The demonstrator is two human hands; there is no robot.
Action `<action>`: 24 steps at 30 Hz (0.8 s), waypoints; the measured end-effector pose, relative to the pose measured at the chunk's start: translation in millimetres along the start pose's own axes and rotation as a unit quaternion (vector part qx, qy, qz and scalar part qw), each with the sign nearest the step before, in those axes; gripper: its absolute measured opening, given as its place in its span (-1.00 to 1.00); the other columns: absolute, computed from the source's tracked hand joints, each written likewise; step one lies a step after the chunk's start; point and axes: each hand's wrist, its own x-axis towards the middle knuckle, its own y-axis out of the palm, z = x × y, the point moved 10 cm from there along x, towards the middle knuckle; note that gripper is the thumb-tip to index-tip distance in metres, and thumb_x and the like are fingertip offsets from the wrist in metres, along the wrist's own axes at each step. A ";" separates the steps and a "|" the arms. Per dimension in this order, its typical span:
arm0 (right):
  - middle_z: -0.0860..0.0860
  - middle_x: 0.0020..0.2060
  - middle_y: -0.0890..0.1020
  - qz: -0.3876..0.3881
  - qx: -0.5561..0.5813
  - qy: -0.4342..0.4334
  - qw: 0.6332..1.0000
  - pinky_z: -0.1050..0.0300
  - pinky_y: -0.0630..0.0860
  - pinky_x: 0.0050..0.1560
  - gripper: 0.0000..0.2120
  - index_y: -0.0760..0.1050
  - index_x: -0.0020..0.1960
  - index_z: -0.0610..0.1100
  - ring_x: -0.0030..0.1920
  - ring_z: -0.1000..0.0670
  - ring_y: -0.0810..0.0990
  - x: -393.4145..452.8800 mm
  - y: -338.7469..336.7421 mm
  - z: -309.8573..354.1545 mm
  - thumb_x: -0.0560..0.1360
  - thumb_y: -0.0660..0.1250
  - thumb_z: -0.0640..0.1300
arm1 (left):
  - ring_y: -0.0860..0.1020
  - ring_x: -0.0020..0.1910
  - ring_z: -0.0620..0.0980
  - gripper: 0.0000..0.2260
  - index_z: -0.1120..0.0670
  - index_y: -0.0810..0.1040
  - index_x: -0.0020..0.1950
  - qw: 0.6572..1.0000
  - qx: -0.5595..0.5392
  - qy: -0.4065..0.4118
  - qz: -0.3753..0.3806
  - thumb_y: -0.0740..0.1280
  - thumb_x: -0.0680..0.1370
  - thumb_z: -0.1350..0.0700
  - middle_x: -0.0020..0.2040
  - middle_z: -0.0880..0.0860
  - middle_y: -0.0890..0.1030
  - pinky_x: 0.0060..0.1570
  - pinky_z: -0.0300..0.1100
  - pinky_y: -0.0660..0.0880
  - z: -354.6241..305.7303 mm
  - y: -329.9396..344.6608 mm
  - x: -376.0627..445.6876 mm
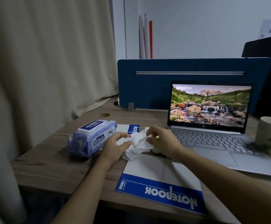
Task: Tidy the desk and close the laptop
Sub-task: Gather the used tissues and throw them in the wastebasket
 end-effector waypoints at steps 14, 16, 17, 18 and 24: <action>0.03 0.33 0.51 0.030 0.011 -0.016 0.999 -0.04 0.42 0.25 -0.46 0.38 0.42 0.03 0.29 -0.04 0.43 -6.3 -8.9 6.8 0.48 0.42 -0.06 | 0.68 -0.02 0.12 -0.79 0.01 0.66 0.03 0.970 -0.230 -0.031 0.070 0.48 0.41 0.13 0.01 0.07 0.70 -0.17 -0.06 0.63 -26.8 13.7 -23.9; 0.03 0.26 0.56 0.017 0.051 -0.025 0.998 0.08 0.48 0.14 -0.53 0.44 0.36 0.01 0.17 0.04 0.51 -11.1 -23.3 14.4 0.47 0.43 -0.10 | 0.69 -0.04 0.10 -0.78 0.02 0.66 0.02 0.962 -0.262 -0.024 0.079 0.48 0.38 0.14 0.00 0.05 0.70 -0.22 -0.09 0.63 -39.3 17.5 -24.7; 0.03 0.21 0.58 0.014 0.077 -0.023 0.997 0.09 0.52 0.10 -0.56 0.46 0.33 -0.02 0.11 0.05 0.55 -14.0 -30.8 16.7 0.47 0.43 -0.12 | 0.68 -0.04 0.09 -0.77 0.02 0.66 0.02 0.957 -0.275 -0.019 0.090 0.47 0.38 0.16 0.01 0.04 0.70 -0.23 -0.09 0.62 -47.0 21.7 -24.7; 0.02 0.15 0.61 0.015 0.110 -0.017 0.994 0.09 0.57 0.05 -0.60 0.49 0.29 -0.06 0.06 0.05 0.58 -17.3 -37.7 17.7 0.47 0.43 -0.16 | 0.68 -0.03 0.09 -0.77 0.01 0.66 0.03 0.955 -0.280 -0.014 0.099 0.47 0.39 0.18 0.02 0.04 0.69 -0.23 -0.08 0.62 -55.4 25.7 -24.4; -0.17 -0.10 0.61 0.037 0.293 0.044 0.954 0.07 0.59 -0.15 -0.86 0.53 0.03 -0.25 -0.18 -0.05 0.63 -58.7 -83.4 2.2 0.48 0.40 -0.28 | 0.66 0.04 0.14 -0.63 -0.04 0.60 0.16 0.949 -0.265 -0.013 0.169 0.53 0.39 0.13 0.16 0.11 0.64 -0.17 0.00 0.62 -99.7 71.0 -34.5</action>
